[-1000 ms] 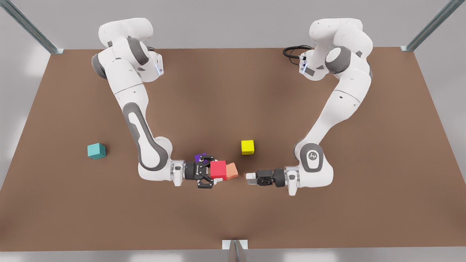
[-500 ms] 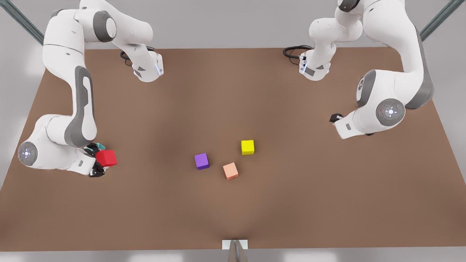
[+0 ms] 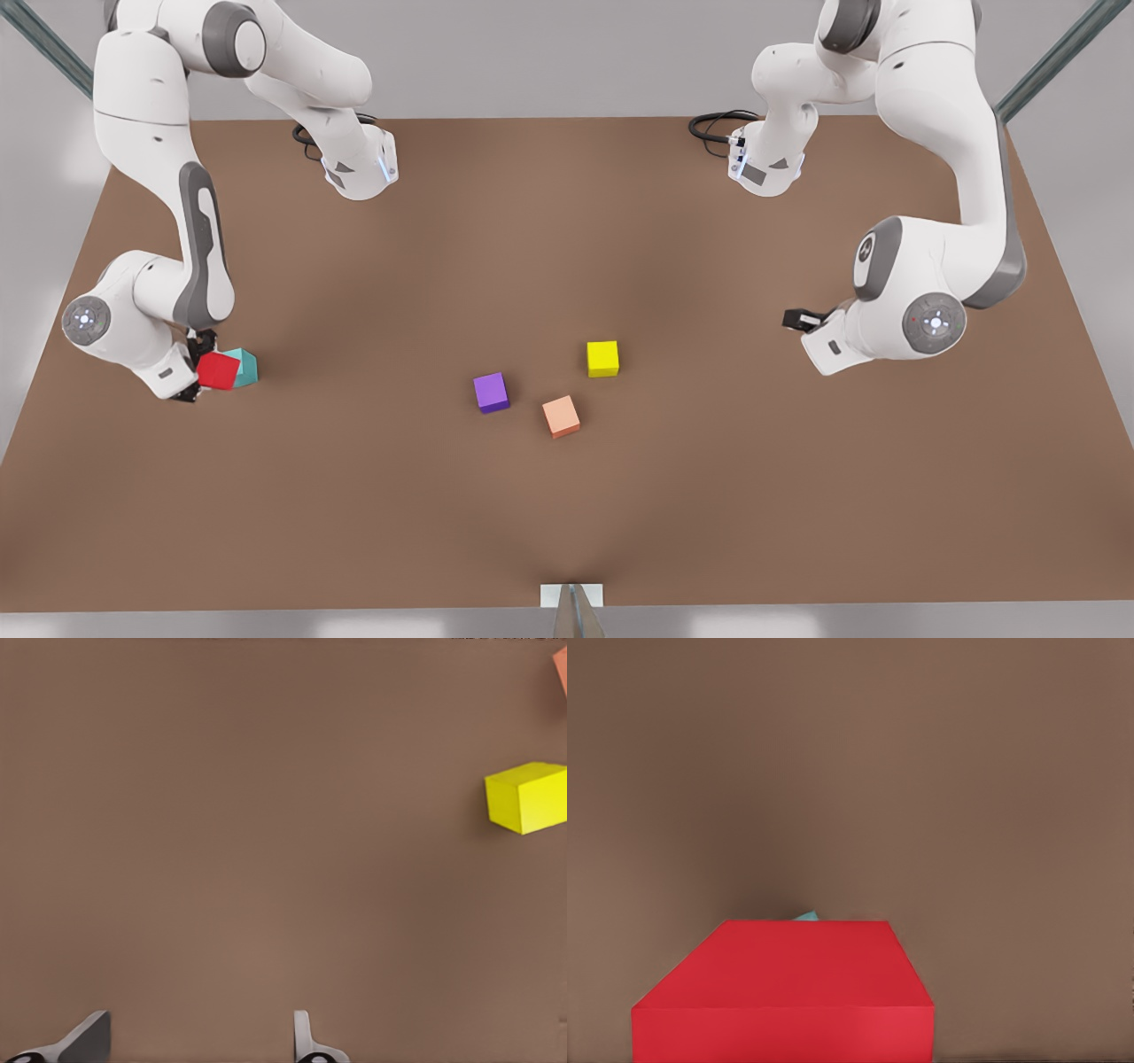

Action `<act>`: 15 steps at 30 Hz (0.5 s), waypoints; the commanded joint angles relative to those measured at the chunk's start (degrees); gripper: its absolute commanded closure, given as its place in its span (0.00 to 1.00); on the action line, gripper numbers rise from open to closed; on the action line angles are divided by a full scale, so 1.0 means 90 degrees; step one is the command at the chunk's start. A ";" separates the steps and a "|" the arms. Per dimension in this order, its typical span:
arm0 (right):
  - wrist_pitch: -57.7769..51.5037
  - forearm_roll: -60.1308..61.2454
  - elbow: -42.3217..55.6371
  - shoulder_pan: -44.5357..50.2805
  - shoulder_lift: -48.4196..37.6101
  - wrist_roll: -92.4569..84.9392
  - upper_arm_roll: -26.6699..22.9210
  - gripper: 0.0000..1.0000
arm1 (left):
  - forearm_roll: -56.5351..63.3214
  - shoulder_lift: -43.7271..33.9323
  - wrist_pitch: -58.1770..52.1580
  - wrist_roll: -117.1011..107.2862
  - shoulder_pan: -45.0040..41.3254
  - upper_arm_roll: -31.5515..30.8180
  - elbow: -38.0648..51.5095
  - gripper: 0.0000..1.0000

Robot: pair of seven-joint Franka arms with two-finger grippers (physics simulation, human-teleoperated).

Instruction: Pick up red wooden cube and pass to hand red wooden cube and place in blue wooden cube

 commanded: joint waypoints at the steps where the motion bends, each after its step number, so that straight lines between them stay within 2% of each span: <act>1: 0.0491 -0.0001 -0.0110 -0.0072 -0.0065 0.1622 0.0001 0.48 | -0.0007 0.0000 0.0056 -0.0668 0.0011 -0.0001 0.0003 0.00; 15: 0.1174 -0.0060 -0.0637 -0.0365 0.0258 0.1613 -0.0029 0.47 | 0.0013 0.0098 0.0065 -0.0668 0.0021 -0.0001 0.0003 0.00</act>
